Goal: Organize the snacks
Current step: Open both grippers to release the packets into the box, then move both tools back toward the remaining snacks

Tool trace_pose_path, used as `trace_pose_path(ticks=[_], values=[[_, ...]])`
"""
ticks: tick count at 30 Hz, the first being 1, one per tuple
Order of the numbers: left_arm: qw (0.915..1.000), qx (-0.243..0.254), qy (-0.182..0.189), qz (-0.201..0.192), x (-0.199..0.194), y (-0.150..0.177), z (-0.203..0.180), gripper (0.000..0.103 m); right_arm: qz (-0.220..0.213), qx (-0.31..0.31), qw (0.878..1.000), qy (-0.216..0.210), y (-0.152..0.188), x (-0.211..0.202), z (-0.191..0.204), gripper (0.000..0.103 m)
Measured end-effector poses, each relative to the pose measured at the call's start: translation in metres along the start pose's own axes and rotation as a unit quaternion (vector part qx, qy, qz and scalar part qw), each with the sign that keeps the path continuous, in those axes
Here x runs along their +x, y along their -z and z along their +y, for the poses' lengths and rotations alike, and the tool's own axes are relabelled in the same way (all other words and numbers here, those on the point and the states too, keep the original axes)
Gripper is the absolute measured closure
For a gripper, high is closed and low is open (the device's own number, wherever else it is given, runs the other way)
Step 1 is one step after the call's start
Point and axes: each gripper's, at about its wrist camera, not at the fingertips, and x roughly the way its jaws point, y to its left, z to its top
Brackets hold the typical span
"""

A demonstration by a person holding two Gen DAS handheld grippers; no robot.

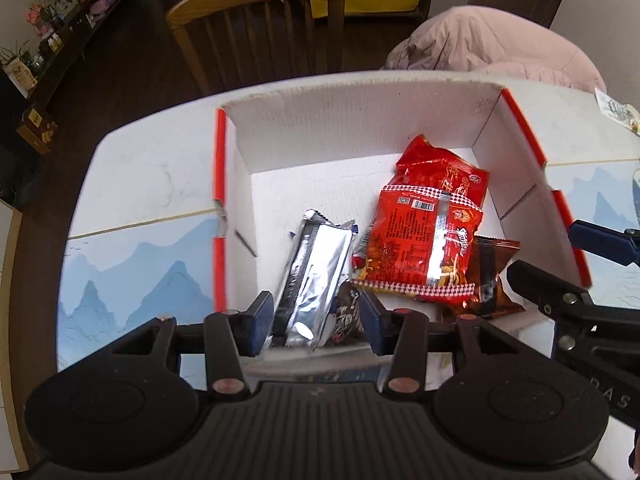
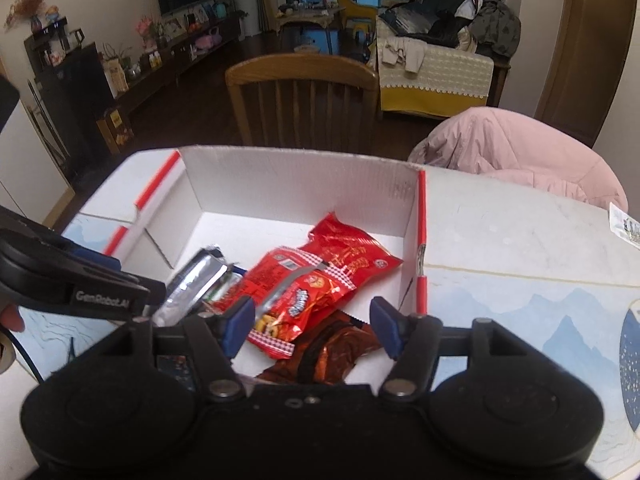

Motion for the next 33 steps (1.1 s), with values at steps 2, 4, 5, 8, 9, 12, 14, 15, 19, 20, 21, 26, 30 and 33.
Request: trace_pose_path(ticks=[2, 4, 5, 8, 9, 12, 14, 15, 19, 20, 21, 26, 30, 33], values=[[1.0000, 0.002, -0.003, -0.008, -0.013, 0.004, 0.003, 0.057, -0.008, 0.004, 1.000, -0.005, 0.001, -0.011, 0.002, 0.039], [0.9998, 0.004, -0.004, -0.017, -0.025, 0.009, 0.007, 0.057, -0.014, 0.009, 1.000, -0.011, 0.002, -0.020, 0.004, 0.039], [0.9998, 0.003, -0.002, -0.020, -0.032, 0.011, 0.009, 0.057, -0.017, 0.012, 1.000, -0.015, 0.003, -0.026, 0.005, 0.039], [0.9996, 0.002, 0.004, -0.029, -0.050, 0.020, 0.015, 0.057, -0.023, 0.016, 0.999, -0.019, 0.007, -0.039, 0.011, 0.038], [0.9995, 0.003, 0.005, -0.032, -0.055, 0.024, 0.016, 0.057, -0.025, 0.016, 0.999, -0.022, 0.008, -0.044, 0.013, 0.038], [0.9991, 0.003, 0.011, -0.041, -0.071, 0.035, 0.022, 0.057, -0.028, 0.016, 0.999, -0.025, 0.014, -0.056, 0.020, 0.037], [0.9988, 0.001, 0.014, -0.046, -0.081, 0.044, 0.026, 0.057, -0.030, 0.019, 0.999, -0.032, 0.019, -0.066, 0.026, 0.036], [0.9987, 0.002, 0.016, -0.048, -0.086, 0.048, 0.028, 0.057, -0.031, 0.019, 0.999, -0.033, 0.022, -0.069, 0.027, 0.036], [0.9982, -0.001, 0.017, -0.058, -0.101, 0.067, 0.039, 0.057, -0.034, 0.015, 0.998, -0.043, 0.035, -0.085, 0.041, 0.034], [0.9980, -0.003, 0.018, -0.060, -0.105, 0.073, 0.042, 0.057, -0.035, 0.015, 0.998, -0.044, 0.039, -0.088, 0.045, 0.033], [0.9979, -0.006, 0.019, -0.062, -0.108, 0.078, 0.045, 0.057, -0.035, 0.015, 0.998, -0.047, 0.042, -0.091, 0.048, 0.033], [0.9968, -0.019, 0.022, -0.075, -0.119, 0.104, 0.059, 0.057, -0.033, 0.011, 0.998, -0.059, 0.060, -0.102, 0.065, 0.031], [0.9962, -0.028, 0.026, -0.079, -0.121, 0.126, 0.068, 0.050, -0.028, 0.004, 0.998, -0.059, 0.074, -0.106, 0.078, 0.029], [0.9958, -0.035, 0.027, -0.080, -0.120, 0.141, 0.072, 0.049, -0.024, 0.004, 0.998, -0.057, 0.084, -0.106, 0.085, 0.027]])
